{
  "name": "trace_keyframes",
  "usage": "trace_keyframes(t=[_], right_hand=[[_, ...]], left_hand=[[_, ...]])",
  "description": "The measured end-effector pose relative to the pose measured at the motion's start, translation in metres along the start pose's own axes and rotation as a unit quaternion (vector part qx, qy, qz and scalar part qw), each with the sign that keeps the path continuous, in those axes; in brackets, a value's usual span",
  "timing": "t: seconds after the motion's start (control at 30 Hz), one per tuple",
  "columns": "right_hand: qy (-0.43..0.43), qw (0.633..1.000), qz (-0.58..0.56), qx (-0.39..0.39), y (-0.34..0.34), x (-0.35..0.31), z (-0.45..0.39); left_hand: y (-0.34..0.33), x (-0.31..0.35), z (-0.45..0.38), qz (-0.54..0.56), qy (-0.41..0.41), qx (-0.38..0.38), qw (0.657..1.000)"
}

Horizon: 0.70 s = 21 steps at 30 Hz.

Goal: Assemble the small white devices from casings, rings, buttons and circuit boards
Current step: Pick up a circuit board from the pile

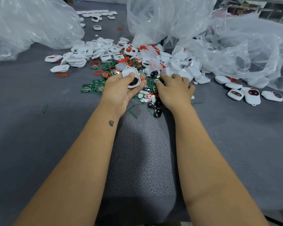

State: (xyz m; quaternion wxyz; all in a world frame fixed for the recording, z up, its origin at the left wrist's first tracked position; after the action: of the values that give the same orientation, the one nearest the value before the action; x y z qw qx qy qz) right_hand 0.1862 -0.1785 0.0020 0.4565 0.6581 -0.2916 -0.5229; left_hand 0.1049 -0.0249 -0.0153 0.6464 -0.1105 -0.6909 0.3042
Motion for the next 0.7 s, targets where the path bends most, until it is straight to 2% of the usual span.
trace_keyframes(t=[0.23,0.3,0.4,0.47,0.63,0.7], right_hand=[[0.008,0.993,-0.113,0.033,0.01,0.002,0.0],[0.015,0.979,-0.193,0.062,0.018,0.002,0.004],[0.025,0.904,-0.406,0.129,0.034,0.01,0.015],[0.028,0.868,-0.477,0.137,0.037,0.012,0.018],[0.116,0.781,-0.611,0.046,0.03,-0.012,0.02],[0.132,0.767,-0.627,0.01,0.025,-0.021,0.019]], left_hand=[[0.0,-0.001,-0.001,-0.012,0.001,0.0,1.0],[0.0,-0.001,-0.001,-0.012,0.001,0.002,1.0],[0.001,-0.001,-0.001,-0.01,0.002,0.0,1.0],[0.001,0.0,-0.001,-0.009,0.001,-0.002,1.0],[0.001,0.0,-0.001,-0.005,-0.002,0.002,1.0],[0.001,0.0,-0.002,-0.004,0.0,0.002,1.0]])
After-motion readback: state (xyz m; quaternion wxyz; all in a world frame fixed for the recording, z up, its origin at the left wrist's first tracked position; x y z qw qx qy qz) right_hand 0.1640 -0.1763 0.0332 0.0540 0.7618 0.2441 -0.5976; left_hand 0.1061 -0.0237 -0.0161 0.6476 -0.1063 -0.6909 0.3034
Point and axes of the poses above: each hand's wrist, its own z-axis away from the middle knuckle, its own y-axis out of the back of the hand, x = y × z, the point moved 10 cm from there along -z, towards the middle knuckle, and after that the axes turned 11 degrees about -x, right-handed, at the moved point
